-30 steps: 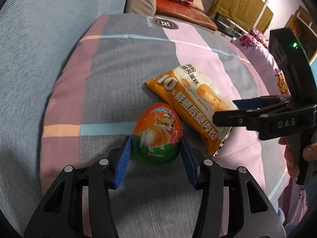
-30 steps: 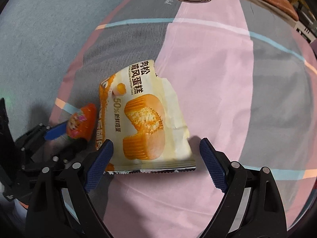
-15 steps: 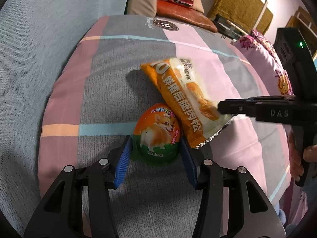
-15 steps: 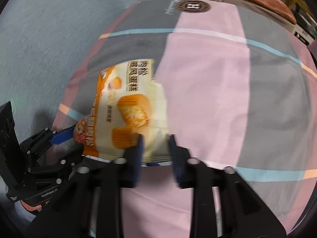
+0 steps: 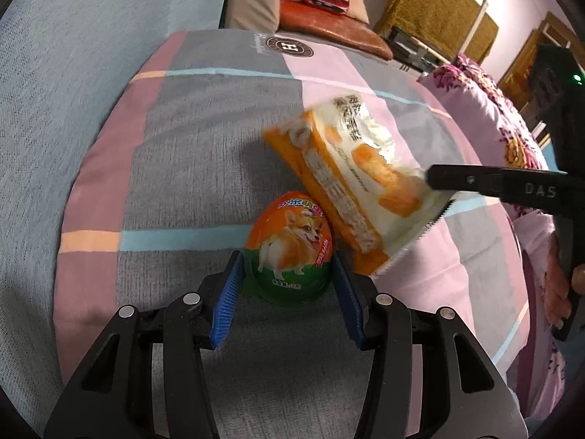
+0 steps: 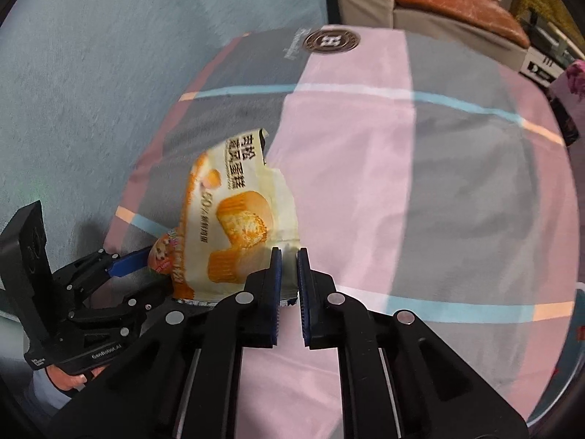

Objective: Collect trash
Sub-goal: 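Lift the cake bag and egg toy and carry them over the bin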

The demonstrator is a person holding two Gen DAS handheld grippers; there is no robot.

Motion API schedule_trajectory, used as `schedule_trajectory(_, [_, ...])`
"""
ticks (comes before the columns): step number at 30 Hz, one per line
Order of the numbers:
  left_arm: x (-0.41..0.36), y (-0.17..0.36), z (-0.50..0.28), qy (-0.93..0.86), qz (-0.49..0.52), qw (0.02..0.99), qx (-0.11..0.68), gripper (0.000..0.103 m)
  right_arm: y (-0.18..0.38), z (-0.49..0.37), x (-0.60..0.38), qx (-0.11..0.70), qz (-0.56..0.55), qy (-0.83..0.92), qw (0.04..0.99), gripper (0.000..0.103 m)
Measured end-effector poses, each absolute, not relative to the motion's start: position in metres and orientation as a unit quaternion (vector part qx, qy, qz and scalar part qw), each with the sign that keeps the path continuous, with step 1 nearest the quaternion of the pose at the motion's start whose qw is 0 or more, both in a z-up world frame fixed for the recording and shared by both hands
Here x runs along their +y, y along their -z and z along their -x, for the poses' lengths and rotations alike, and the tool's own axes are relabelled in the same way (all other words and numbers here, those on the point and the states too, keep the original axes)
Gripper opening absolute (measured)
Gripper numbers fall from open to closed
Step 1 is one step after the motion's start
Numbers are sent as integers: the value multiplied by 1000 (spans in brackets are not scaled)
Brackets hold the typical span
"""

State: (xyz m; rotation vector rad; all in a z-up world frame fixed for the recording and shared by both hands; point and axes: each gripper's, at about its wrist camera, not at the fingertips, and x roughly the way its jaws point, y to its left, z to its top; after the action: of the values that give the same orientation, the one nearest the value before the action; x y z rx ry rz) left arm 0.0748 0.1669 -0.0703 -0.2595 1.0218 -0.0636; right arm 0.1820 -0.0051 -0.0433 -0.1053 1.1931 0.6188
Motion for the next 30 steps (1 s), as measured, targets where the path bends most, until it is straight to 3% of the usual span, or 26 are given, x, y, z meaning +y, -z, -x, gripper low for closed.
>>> schedule_trajectory(13, [136, 46, -79, 48, 110, 872, 474, 50, 18, -176, -66, 525, 44, -245, 814, 7])
schedule_trajectory(30, [40, 26, -103, 110, 69, 874, 468, 50, -20, -158, -168, 482, 21, -190, 855, 6])
